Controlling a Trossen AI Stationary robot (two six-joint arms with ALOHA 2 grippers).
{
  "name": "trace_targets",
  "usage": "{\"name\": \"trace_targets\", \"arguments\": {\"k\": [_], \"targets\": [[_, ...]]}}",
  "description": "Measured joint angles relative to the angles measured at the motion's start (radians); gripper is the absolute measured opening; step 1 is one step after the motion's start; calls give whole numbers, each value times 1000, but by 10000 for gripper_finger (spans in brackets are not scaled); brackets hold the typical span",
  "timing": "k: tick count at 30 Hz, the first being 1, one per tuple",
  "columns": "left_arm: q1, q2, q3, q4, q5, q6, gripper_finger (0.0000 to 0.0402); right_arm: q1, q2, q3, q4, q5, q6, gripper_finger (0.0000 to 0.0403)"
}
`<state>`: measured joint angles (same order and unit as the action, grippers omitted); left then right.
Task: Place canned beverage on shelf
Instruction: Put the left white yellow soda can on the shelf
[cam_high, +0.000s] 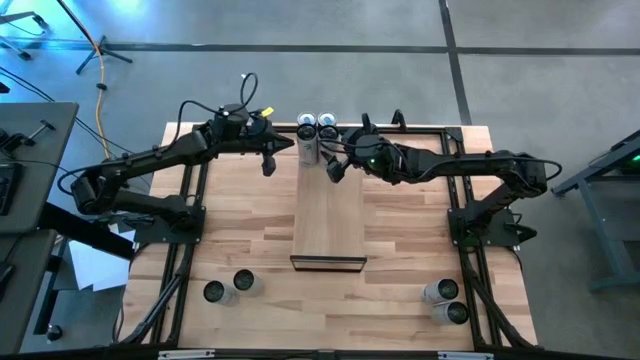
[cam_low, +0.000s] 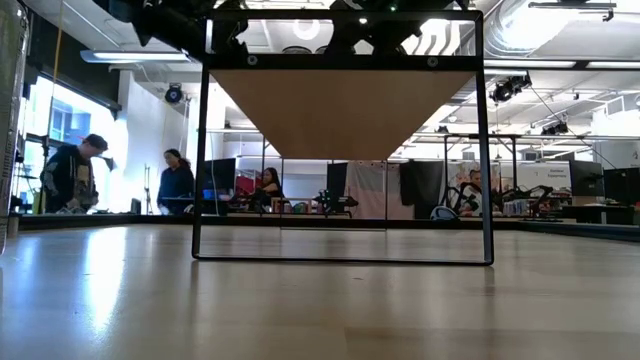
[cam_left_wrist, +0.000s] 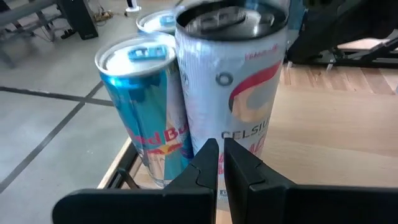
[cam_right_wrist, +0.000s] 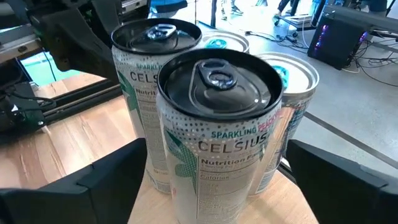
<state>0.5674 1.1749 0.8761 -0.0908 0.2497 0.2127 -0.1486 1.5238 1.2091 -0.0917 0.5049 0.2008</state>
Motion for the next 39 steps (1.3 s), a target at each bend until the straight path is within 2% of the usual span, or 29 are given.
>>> {"name": "trace_targets", "arguments": {"k": [5, 17, 30, 35, 39], "targets": [[10, -28, 1, -19, -3, 0, 0, 0, -12, 2, -14, 0, 0, 395], [8, -34, 0, -67, -10, -47, 0, -2, -27, 2, -26, 0, -2, 397], [8, -125, 0, -131, -10, -85, 0, -1, -29, 2, -86, -19, 0, 397], [7, -174, 0, -193, -10, -101, 0, 0, -79, 2, -150, -82, -26, 397], [6, -208, 0, -220, -7, -134, 0, 24, -136, 2, -211, -87, -45, 397]]}}
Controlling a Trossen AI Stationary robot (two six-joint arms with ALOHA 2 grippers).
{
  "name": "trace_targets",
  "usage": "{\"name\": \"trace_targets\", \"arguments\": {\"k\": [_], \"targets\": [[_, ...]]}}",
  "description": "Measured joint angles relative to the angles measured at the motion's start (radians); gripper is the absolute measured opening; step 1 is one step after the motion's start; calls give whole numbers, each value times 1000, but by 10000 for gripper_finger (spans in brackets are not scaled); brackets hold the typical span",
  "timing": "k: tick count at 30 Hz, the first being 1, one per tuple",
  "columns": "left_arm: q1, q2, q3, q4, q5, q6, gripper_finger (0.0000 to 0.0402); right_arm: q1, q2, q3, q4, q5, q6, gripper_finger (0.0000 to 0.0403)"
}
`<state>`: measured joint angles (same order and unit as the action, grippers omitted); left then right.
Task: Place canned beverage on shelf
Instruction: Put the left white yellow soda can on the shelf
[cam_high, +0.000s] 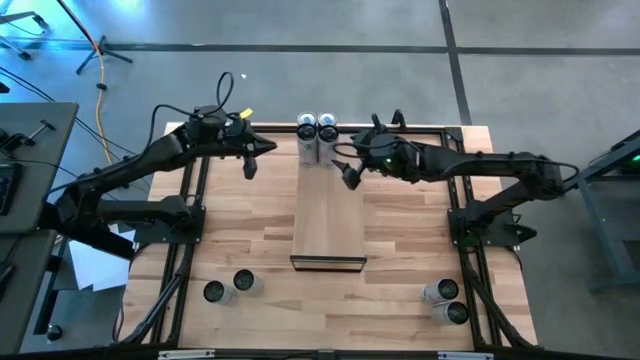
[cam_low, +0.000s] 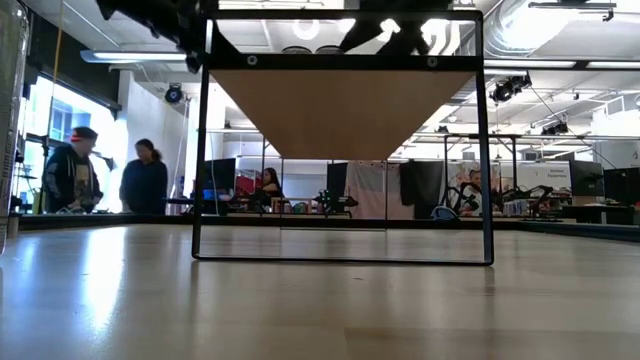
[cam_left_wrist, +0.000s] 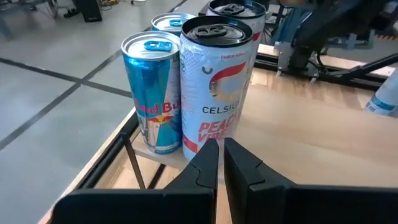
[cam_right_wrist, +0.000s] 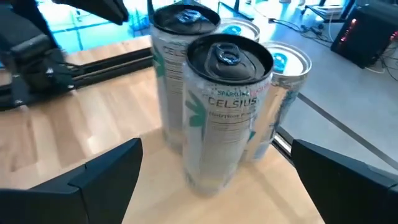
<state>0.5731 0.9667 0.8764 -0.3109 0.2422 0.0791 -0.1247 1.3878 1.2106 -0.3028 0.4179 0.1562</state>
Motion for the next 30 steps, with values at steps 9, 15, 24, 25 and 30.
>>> {"name": "trace_targets", "arguments": {"k": [9, 15, 24, 25, 30], "targets": [[-113, -78, 0, -19, -19, -172, 0, 130, -191, -130, -144, 123, 91, 397], [-284, -114, 0, 28, -168, -247, 0, 254, -396, -317, -137, 190, 237, 397], [-543, -121, 0, 189, -331, -334, 0, 322, -595, -468, 78, 183, 239, 397], [-573, -121, 0, 194, -358, -343, 0, 322, -600, -472, 106, 183, 224, 397], [-708, -121, 0, 205, -506, -365, 0, 322, -604, -473, 200, 180, 155, 397]]}}
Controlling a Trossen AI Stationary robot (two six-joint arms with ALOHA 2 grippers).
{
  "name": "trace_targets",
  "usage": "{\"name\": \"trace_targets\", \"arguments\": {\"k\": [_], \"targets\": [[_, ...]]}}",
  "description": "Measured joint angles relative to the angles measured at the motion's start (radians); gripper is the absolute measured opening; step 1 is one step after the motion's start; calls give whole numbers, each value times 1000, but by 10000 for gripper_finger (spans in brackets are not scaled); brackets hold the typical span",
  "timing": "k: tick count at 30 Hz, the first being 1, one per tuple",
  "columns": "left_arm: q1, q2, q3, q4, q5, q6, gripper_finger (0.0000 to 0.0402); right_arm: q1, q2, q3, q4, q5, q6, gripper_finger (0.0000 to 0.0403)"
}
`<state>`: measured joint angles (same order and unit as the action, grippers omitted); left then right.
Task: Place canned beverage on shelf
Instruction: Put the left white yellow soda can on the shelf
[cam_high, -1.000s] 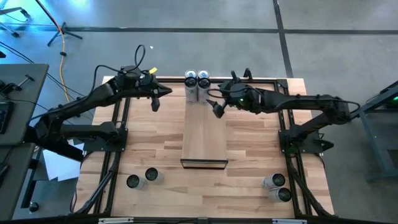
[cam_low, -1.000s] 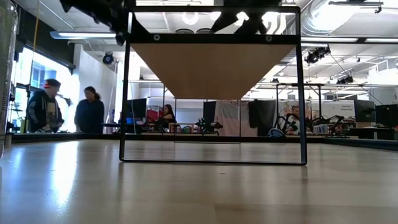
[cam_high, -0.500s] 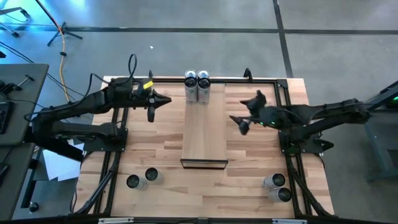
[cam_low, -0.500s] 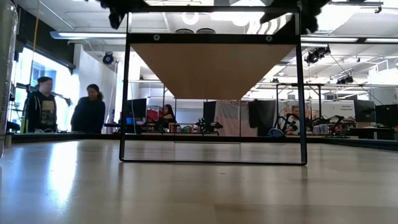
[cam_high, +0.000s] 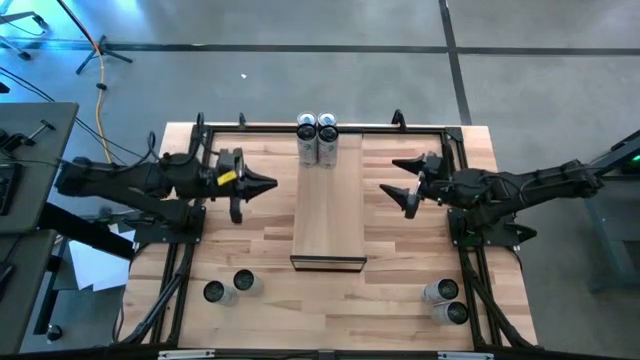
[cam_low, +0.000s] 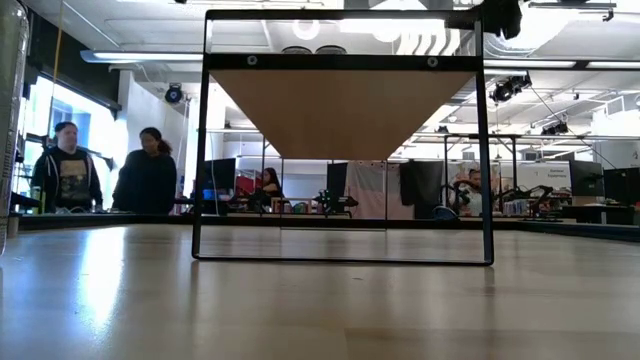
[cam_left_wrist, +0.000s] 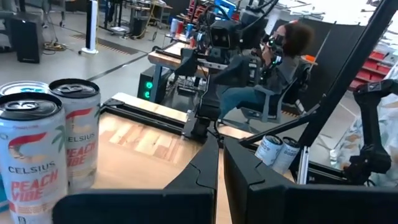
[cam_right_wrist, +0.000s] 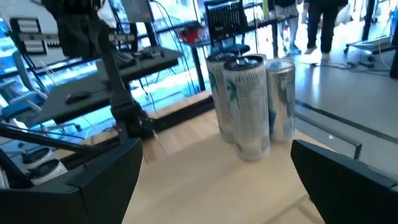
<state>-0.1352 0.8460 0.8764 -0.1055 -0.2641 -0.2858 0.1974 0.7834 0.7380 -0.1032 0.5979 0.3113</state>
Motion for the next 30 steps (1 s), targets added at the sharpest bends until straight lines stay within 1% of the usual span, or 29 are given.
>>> {"name": "trace_targets", "arguments": {"k": [3, 5, 10, 16, 20, 24, 30], "targets": [[-57, 0, 0, 4, -70, 16, 0, 0, 0, 0, 5, -32, 2, 397], [-81, 0, 0, 11, -84, 44, 0, 0, 0, 0, 4, -52, 2, 397], [-110, -10, 0, 30, -86, 115, 0, 0, 1, 0, 18, -32, 50, 397], [-110, -25, 0, 29, -87, 133, 0, -1, 1, 0, 45, -25, 23, 397], [-110, -27, 0, 27, -87, 164, 0, -1, 1, 0, 13, -26, 22, 397], [-110, -28, 0, 21, -87, 166, 0, -1, 2, 0, 10, -38, 28, 397], [-110, -27, 0, 20, -87, 167, 0, -1, 2, 0, 10, -58, 100, 397]]}}
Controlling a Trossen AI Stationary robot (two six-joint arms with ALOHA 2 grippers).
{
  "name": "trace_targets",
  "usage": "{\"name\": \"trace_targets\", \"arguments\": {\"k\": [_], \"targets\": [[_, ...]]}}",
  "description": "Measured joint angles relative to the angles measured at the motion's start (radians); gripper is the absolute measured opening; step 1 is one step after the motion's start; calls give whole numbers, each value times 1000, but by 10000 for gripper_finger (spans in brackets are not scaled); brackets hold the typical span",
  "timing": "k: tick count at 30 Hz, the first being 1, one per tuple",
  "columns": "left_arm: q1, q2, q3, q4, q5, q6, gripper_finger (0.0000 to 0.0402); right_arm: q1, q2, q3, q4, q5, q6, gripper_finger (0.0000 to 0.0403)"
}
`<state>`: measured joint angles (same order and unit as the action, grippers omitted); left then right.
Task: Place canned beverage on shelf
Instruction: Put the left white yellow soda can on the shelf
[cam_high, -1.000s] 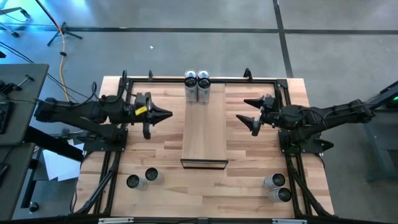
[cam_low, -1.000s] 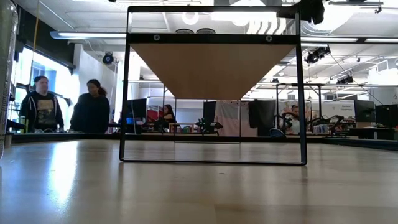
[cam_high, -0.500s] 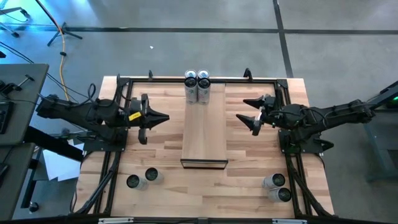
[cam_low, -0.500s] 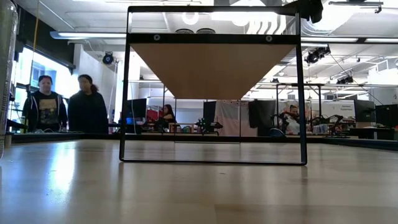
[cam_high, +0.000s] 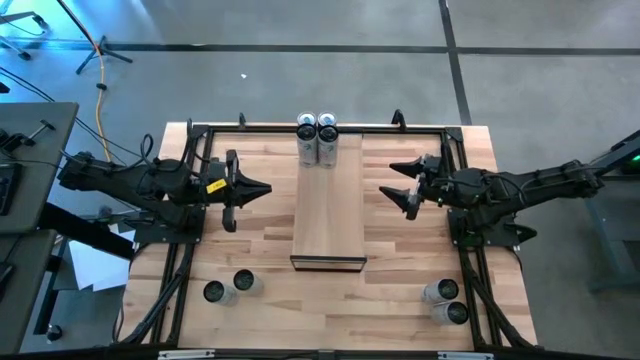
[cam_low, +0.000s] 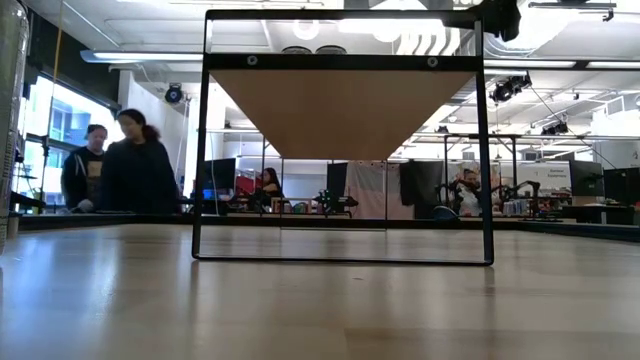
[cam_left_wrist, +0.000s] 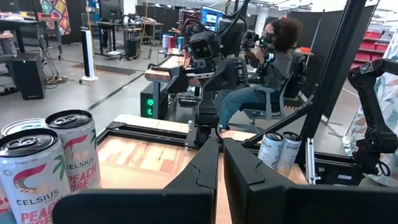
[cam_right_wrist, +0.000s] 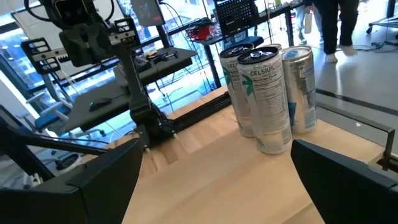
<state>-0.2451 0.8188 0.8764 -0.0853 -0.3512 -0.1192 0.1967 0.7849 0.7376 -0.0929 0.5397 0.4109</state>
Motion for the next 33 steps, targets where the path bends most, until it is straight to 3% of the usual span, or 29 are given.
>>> {"name": "trace_targets", "arguments": {"k": [25, 33], "targets": [[0, 55, 0, 74, 1, -27, 2, 0, 0, 0, 0, -1, 26, 397], [0, 57, 0, 94, 1, -27, 42, 0, 0, 0, 0, -1, 43, 397]]}}
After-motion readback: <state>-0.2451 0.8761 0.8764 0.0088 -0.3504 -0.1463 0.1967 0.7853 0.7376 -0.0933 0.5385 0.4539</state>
